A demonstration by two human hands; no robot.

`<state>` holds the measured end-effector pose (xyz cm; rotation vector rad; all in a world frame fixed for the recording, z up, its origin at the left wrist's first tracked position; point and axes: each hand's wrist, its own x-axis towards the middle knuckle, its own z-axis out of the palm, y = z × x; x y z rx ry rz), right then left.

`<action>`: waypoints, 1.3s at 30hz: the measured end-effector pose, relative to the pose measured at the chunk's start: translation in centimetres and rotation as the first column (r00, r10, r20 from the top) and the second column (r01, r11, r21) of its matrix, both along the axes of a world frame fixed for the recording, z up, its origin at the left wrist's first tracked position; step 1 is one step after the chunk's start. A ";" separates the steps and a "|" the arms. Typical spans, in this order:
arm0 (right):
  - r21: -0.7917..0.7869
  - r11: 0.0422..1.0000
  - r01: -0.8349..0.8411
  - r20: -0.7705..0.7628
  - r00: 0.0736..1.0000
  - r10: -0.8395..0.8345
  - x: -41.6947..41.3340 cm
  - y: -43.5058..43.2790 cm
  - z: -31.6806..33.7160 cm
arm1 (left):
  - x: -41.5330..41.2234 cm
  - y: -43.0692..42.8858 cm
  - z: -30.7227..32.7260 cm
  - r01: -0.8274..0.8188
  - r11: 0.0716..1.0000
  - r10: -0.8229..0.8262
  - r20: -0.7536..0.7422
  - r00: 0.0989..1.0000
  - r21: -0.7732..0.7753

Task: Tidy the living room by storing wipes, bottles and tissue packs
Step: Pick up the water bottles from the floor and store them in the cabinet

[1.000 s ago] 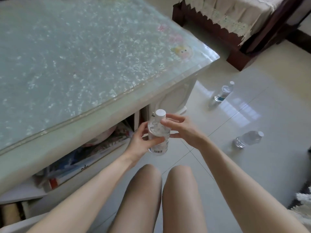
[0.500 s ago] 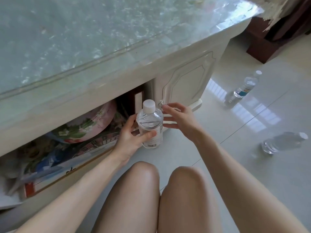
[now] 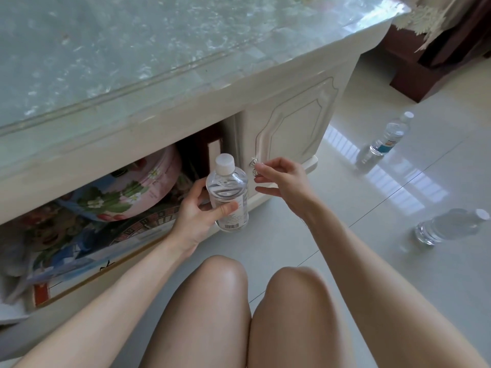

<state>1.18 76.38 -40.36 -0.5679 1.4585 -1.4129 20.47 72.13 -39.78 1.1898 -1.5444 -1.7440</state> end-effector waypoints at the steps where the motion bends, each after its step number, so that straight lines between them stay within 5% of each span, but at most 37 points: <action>1: 0.001 1.000 -0.004 0.004 1.000 0.004 -0.1 0.4 0.1 | 0.0 0.1 0.1 -0.003 1.000 0.003 -0.006 1.000 0.003; 18: 0.000 0.998 -0.071 0.066 0.995 0.070 -5.8 11.3 0.0 | -4.0 3.3 0.0 0.051 0.998 -0.051 0.016 0.999 -0.020; 39: -0.099 0.907 0.409 -0.095 0.904 -0.418 -11.5 17.1 -0.9 | -15.0 6.2 4.0 0.362 0.932 -0.363 0.086 0.928 0.034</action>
